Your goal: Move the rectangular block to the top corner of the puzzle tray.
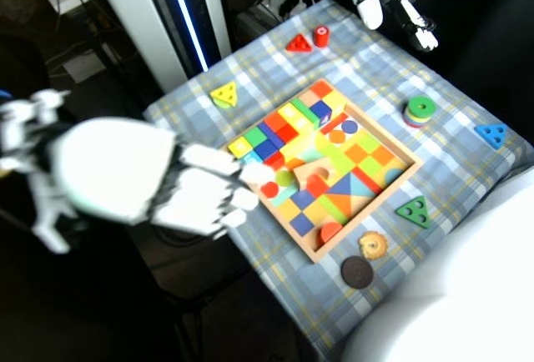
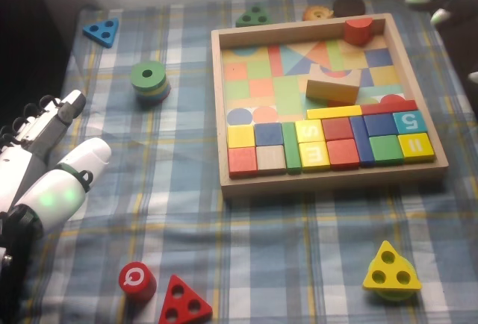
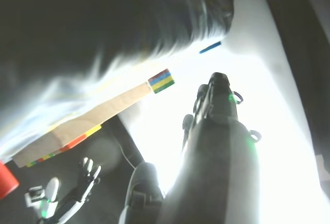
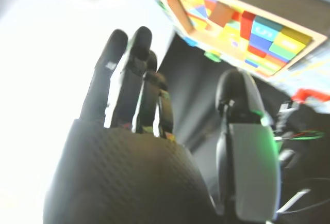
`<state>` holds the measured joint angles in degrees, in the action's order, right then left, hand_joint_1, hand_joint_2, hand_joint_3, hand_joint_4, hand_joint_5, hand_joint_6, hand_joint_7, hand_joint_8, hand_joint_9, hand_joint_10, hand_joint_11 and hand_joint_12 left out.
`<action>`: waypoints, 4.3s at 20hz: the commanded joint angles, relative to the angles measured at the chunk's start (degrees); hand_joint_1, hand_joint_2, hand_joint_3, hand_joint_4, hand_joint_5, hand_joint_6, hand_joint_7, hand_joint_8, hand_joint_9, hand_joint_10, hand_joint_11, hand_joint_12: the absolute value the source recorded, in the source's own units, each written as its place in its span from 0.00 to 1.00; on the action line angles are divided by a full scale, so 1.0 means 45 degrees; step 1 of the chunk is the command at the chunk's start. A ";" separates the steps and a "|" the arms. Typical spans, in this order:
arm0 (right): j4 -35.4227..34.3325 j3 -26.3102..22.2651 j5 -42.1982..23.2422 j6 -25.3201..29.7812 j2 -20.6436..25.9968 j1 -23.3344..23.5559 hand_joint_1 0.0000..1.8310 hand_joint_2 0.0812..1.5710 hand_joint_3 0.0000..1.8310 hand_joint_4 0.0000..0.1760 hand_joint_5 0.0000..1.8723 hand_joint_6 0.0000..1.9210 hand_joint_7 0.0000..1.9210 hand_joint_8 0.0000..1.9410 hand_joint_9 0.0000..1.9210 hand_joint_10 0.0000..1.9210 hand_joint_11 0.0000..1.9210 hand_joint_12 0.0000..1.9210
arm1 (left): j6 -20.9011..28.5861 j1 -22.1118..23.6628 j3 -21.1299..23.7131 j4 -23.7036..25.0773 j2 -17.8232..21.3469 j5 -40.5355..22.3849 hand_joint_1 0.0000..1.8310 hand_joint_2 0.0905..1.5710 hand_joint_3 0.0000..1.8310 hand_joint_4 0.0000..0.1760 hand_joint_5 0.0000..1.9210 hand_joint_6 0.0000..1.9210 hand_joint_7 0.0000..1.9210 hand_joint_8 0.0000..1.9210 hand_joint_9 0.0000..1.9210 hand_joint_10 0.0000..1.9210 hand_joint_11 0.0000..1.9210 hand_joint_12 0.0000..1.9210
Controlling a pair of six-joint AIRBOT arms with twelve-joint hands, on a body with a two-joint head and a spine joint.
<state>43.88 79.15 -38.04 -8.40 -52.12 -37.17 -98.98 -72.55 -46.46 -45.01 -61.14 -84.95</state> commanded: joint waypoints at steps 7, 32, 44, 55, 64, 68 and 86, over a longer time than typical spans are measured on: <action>0.3203 0.0588 0.0053 0.2766 -0.0374 0.1898 0.69 0.71 0.00 0.00 0.21 0.00 0.47 0.89 0.56 1.00 0.55 1.00 | 0.0054 0.0000 -0.0012 0.0596 0.0089 -0.1510 0.00 0.89 0.00 0.59 0.08 0.00 0.05 0.00 0.03 0.00 0.00 0.00; 0.9986 0.1836 0.0053 0.6927 -0.2579 0.3178 0.84 0.75 0.01 0.00 0.24 0.00 0.71 1.00 0.78 1.00 0.79 1.00 | 0.0051 -0.0092 0.0046 0.0715 0.0329 -0.1330 0.00 0.87 0.00 0.46 0.08 0.00 0.05 0.00 0.05 0.01 0.00 0.00; 1.1124 0.2364 0.0753 0.6978 -0.2894 0.3256 0.90 0.74 0.00 0.00 0.27 0.00 0.70 1.00 0.80 1.00 0.81 1.00 | 0.0051 -0.0080 0.0081 0.0723 0.0346 -0.1262 0.00 0.88 0.00 0.55 0.07 0.00 0.05 0.00 0.04 0.00 0.00 0.00; 1.1516 0.2993 0.1064 0.7852 -0.2877 0.3346 0.88 0.73 0.00 0.09 0.26 0.00 0.64 1.00 0.73 1.00 0.78 1.00 | 0.0052 -0.0089 0.0089 0.0714 0.0347 -0.1211 0.00 0.88 0.00 0.60 0.07 0.00 0.05 0.00 0.05 0.00 0.00 0.00; 1.1873 0.2264 0.1055 0.7852 -0.2812 0.3890 0.92 0.72 0.00 0.00 0.26 0.00 0.66 1.00 0.76 1.00 0.79 1.00 | 0.0054 -0.0103 0.0102 0.0697 0.0337 -0.1180 0.00 0.88 0.00 0.61 0.07 0.00 0.05 0.00 0.04 0.00 0.00 0.00; 1.2183 0.2116 0.1047 0.7852 -0.2812 0.3888 0.94 0.71 0.00 0.00 0.26 0.00 0.67 1.00 0.79 1.00 0.82 1.00 | 0.0054 -0.0104 0.0100 0.0691 0.0342 -0.1171 0.00 0.88 0.00 0.64 0.07 0.00 0.05 0.00 0.04 0.00 0.00 0.00; 1.3522 0.3082 0.1987 0.8441 -0.2838 0.3365 0.85 0.74 0.00 0.11 0.24 0.00 0.63 1.00 0.72 1.00 0.74 1.00 | 0.0054 -0.0085 0.0092 0.0698 0.0342 -0.1011 0.00 0.90 0.00 0.62 0.07 0.00 0.05 0.00 0.04 0.00 0.00 0.00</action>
<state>105.36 92.88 -30.76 29.98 -64.77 -22.11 -98.98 -73.14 -45.98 -44.23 -59.88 -83.11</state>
